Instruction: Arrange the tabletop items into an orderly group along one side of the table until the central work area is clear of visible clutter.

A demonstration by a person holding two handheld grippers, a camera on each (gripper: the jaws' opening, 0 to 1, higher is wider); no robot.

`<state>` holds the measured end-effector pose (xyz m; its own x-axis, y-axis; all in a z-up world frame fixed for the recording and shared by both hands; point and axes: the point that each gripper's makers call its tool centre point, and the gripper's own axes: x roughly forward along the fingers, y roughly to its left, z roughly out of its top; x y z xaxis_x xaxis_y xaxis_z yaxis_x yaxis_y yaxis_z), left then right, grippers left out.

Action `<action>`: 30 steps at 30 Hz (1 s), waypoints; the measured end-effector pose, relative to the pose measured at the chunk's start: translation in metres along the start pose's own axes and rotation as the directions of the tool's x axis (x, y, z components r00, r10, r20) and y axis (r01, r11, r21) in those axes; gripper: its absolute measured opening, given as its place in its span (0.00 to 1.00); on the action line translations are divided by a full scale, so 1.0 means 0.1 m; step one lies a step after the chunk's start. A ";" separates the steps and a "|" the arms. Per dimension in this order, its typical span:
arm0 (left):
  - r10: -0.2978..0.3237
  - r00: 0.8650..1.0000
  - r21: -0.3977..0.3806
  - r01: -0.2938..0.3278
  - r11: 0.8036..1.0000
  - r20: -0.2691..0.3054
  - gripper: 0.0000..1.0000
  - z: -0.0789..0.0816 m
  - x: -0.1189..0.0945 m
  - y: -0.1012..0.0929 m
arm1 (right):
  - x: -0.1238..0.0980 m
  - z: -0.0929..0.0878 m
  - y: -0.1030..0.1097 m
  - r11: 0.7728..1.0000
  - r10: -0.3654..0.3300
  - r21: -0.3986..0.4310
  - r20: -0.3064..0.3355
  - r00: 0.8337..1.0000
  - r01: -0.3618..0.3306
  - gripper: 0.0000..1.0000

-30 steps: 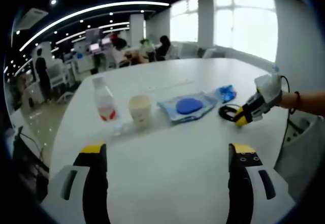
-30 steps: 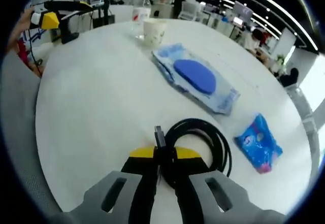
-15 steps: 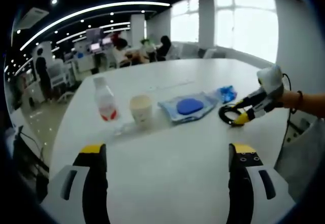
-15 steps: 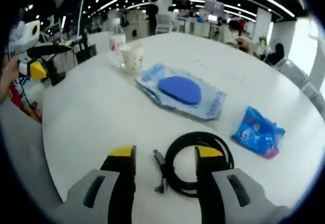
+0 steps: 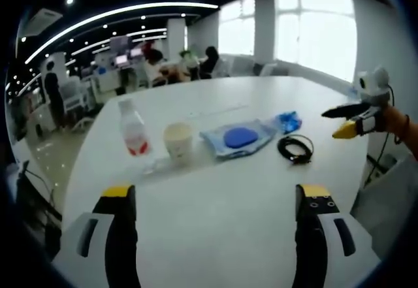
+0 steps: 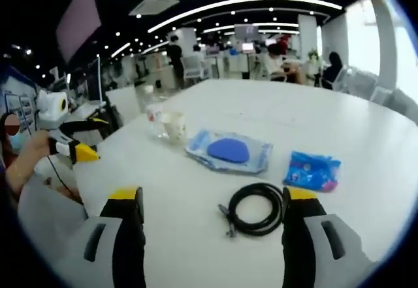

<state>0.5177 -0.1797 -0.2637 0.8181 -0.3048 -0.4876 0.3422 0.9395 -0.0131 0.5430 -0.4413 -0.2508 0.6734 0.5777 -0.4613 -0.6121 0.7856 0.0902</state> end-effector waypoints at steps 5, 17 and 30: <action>-0.006 1.000 0.010 0.006 1.000 -0.010 0.99 -0.03 -0.08 -0.08 | -0.29 0.09 0.04 0.999 -0.043 -0.019 0.057 0.997 0.044 0.95; -0.015 1.000 -0.019 0.014 1.000 -0.012 0.99 -0.23 -0.25 -0.22 | -0.44 -0.23 0.14 0.997 -0.061 0.039 0.035 0.998 0.060 0.96; 0.003 1.000 -0.018 -0.003 1.000 -0.007 0.99 -0.32 -0.23 -0.21 | -0.34 -0.51 0.23 0.995 -0.052 0.080 -0.012 0.999 0.053 0.98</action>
<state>0.4767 -0.1869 -0.2805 0.8159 -0.3013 -0.4935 0.3318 0.9430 -0.0272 0.4848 -0.4544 -0.2784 0.6993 0.5332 -0.4761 -0.5404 0.8303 0.1361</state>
